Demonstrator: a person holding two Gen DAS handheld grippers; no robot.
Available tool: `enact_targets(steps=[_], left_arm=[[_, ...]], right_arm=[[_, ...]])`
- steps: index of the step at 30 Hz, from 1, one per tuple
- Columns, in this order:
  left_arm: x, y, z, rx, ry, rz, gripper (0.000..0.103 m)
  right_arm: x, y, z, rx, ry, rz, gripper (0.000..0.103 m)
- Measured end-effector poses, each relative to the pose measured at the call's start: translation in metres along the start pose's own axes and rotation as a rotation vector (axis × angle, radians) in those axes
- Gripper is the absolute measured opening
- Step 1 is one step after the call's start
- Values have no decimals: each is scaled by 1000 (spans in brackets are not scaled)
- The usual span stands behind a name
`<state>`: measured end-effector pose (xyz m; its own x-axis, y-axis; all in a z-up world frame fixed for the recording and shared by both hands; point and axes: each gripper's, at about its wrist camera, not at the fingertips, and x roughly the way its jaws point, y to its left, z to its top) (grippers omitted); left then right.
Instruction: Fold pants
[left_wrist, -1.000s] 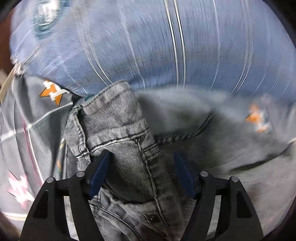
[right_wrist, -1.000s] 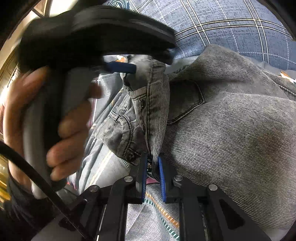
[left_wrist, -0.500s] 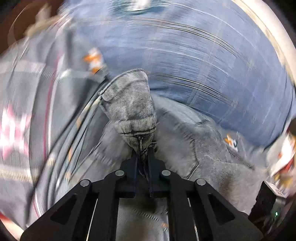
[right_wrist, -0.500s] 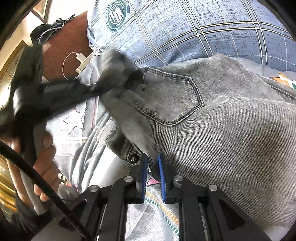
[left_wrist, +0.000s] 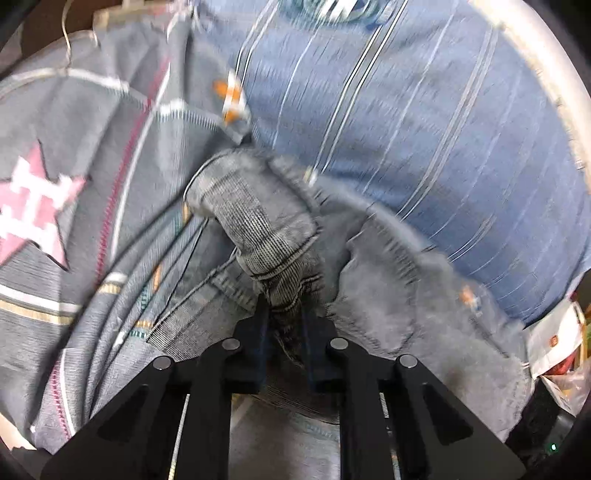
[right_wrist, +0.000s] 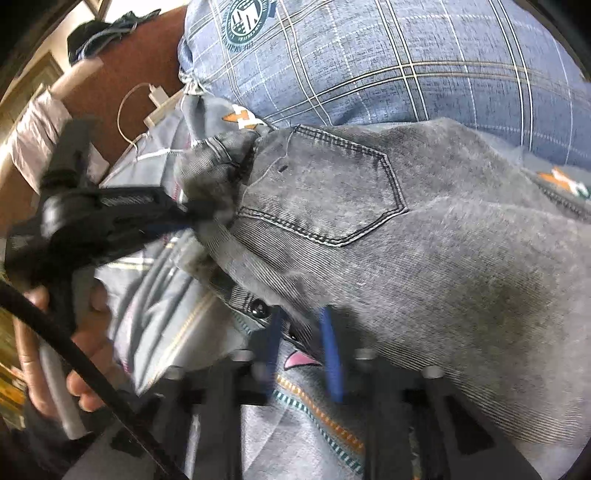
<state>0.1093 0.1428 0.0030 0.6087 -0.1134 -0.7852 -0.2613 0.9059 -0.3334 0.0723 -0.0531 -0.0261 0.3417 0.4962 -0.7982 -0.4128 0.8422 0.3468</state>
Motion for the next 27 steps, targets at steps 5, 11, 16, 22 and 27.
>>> enact_targets(steps=[5, 11, 16, 22, 27], left_arm=[[-7, -4, -16, -11, -11, 95, 13], [39, 6, -25, -47, 155, 184, 17], [18, 1, -18, -27, 47, 235, 53], [-11, -10, -16, 11, -114, 233, 53], [-23, -40, -24, 134, -187, 132, 57]], right_arm=[[-28, 7, 7, -20, 10, -6, 3], [5, -17, -3, 69, 94, -28, 3], [-19, -20, 7, 102, 32, 36, 26], [-60, -36, 17, 165, -48, 9, 47], [-119, -62, 6, 236, -146, -69, 61]])
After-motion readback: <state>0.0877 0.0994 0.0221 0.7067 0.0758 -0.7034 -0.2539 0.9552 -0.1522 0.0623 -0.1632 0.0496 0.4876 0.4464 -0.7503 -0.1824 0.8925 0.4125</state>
